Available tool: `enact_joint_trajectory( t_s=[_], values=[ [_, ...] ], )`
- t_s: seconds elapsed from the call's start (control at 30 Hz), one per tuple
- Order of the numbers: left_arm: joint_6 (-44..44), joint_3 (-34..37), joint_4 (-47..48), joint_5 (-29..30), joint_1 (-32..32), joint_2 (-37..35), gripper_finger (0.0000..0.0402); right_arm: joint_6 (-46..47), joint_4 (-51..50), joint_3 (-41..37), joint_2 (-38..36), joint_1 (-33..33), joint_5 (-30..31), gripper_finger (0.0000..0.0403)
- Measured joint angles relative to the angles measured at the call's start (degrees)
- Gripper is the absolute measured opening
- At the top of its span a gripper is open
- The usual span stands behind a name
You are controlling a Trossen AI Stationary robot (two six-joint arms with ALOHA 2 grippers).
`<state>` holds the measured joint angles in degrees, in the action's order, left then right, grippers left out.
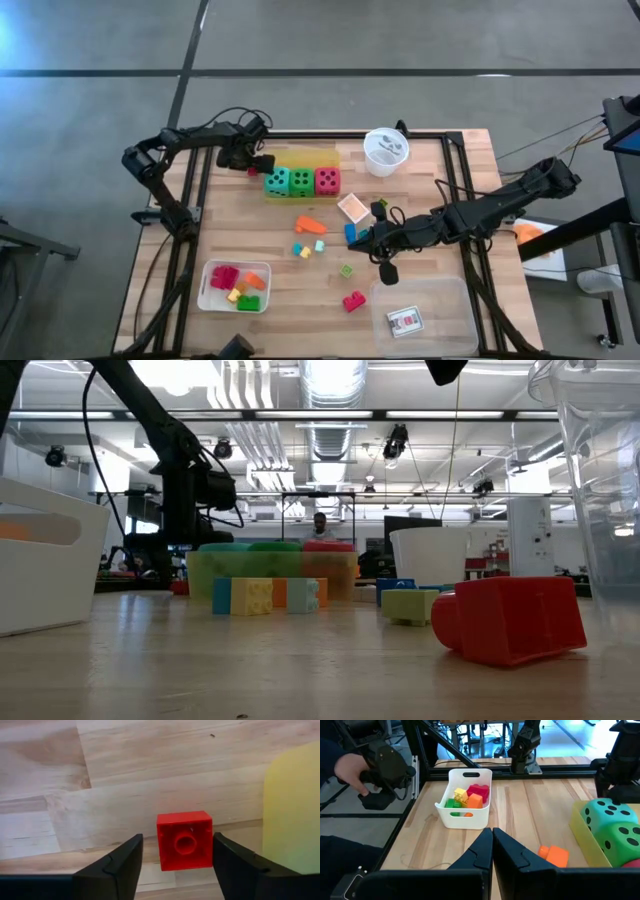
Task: Pick & Place Toys
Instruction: Put the red game piece into the white bin
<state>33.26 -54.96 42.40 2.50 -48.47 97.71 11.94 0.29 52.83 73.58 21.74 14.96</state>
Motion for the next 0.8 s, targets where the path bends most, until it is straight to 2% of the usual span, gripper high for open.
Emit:
enact_joint_trajectory(
  t_s=[0.23, 0.57, 0.8],
  values=[
    [-0.45, 0.22, -0.63, 0.01, 0.0, -0.04, 0.0179, -0.01, -0.01, -0.01, 0.0, 0.0, 0.0, 0.0009],
    [-6.99, 0.21, -1.54, -0.19, 0.0, -0.07, 0.011, -0.01, -0.01, -0.01, 0.0, 0.0, 0.0, 0.0009],
    [-7.35, 0.2, -1.34, -0.45, 0.0, -0.09, 0.0106, -0.01, -0.01, 0.01, 0.0, -0.02, 0.0, 0.0009]
  ],
)
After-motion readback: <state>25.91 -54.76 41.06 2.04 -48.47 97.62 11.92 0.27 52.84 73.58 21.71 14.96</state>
